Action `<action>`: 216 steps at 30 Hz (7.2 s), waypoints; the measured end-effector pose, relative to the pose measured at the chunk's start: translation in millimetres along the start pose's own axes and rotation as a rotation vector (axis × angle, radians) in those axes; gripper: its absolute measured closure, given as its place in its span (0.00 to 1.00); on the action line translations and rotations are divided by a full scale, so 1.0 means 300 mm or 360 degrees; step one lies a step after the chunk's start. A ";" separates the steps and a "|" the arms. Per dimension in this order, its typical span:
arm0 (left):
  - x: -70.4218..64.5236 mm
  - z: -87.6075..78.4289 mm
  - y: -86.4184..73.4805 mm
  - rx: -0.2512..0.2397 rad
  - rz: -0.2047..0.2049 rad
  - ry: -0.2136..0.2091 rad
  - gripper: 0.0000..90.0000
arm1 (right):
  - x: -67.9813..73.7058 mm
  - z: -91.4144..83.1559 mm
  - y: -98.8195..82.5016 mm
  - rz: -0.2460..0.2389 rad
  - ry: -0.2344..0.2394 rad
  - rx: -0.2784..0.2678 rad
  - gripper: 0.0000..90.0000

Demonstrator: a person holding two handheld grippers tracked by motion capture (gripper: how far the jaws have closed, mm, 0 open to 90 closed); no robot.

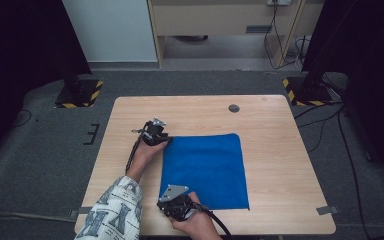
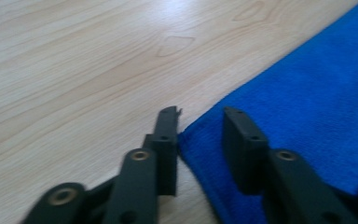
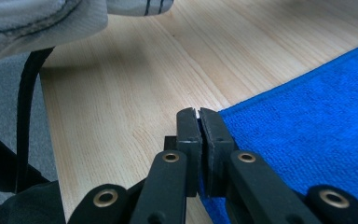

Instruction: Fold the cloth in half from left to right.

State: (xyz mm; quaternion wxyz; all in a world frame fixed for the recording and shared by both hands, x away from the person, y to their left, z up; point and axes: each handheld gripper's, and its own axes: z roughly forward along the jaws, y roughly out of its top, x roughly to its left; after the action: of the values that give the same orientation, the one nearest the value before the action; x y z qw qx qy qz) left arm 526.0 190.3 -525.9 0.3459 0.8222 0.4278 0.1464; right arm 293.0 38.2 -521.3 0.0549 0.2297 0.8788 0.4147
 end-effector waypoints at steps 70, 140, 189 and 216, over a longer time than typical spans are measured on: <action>0.131 -0.254 0.068 -0.0099 -0.0091 0.0073 0.99 | 0.100 -0.011 0.195 -0.0001 -0.0121 -0.0227 0.98; -0.379 0.115 0.345 -0.0104 0.0044 -0.0022 0.45 | -0.250 -0.475 -0.279 0.0286 -0.0440 -0.0079 0.58; -0.142 -0.099 0.183 -0.0019 0.0044 0.0063 0.13 | -0.816 -0.217 0.035 0.0327 -0.0600 0.0063 0.52; -0.137 0.006 0.152 0.0016 -0.0013 0.0016 0.23 | -0.911 -0.108 0.063 0.0394 -0.0627 0.0162 0.48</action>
State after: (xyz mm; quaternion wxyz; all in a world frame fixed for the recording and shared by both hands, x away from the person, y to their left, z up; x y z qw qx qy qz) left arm 530.2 138.5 -493.2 0.3404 0.8214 0.4335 0.1469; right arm 533.2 -97.0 -511.6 0.1625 0.4148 0.8359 0.3207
